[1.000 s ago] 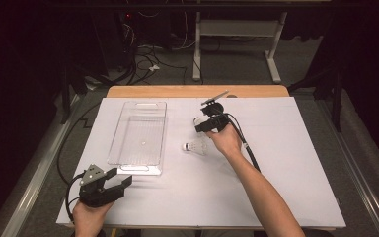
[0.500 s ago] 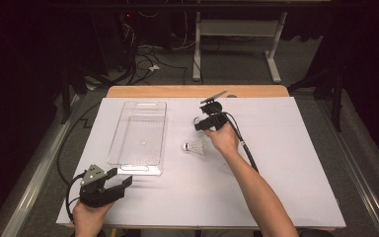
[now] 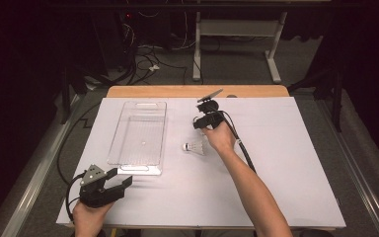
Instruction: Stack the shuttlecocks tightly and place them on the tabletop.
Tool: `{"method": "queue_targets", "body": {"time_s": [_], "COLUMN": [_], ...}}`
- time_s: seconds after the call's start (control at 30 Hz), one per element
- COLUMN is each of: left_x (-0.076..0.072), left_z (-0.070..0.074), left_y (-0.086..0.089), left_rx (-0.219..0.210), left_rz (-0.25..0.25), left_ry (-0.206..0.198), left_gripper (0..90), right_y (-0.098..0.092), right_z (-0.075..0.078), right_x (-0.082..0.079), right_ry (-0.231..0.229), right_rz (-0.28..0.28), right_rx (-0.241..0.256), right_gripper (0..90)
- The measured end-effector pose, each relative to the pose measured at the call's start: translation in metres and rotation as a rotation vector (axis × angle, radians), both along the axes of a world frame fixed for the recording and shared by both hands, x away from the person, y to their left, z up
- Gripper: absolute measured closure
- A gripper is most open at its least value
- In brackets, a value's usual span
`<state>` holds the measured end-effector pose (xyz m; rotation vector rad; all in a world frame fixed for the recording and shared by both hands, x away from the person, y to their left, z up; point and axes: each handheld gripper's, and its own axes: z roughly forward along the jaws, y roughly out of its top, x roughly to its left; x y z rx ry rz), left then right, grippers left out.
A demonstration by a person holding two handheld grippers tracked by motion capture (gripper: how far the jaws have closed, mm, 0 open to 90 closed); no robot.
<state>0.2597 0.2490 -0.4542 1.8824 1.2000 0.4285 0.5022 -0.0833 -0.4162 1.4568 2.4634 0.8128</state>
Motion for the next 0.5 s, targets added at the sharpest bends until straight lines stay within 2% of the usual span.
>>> {"method": "queue_targets", "body": {"time_s": [0.2, 0.5], "left_x": [0.0003, 0.0004], "left_z": [-0.0001, -0.0001], "left_y": [-0.0001, -0.0001], "left_rx": [-0.001, -0.002], "left_rz": [-0.002, -0.005], "left_ry": [0.001, 0.002], "left_gripper": [35.4, 35.4], "right_y": [-0.0019, -0.0034], "right_z": [-0.0021, -0.0047], "right_x": [0.0024, 0.0048], "right_ry": [0.000, -0.009], "right_rz": [-0.014, -0.023], "right_rx": [-0.007, -0.025], "right_gripper": [68.5, 79.0]}}
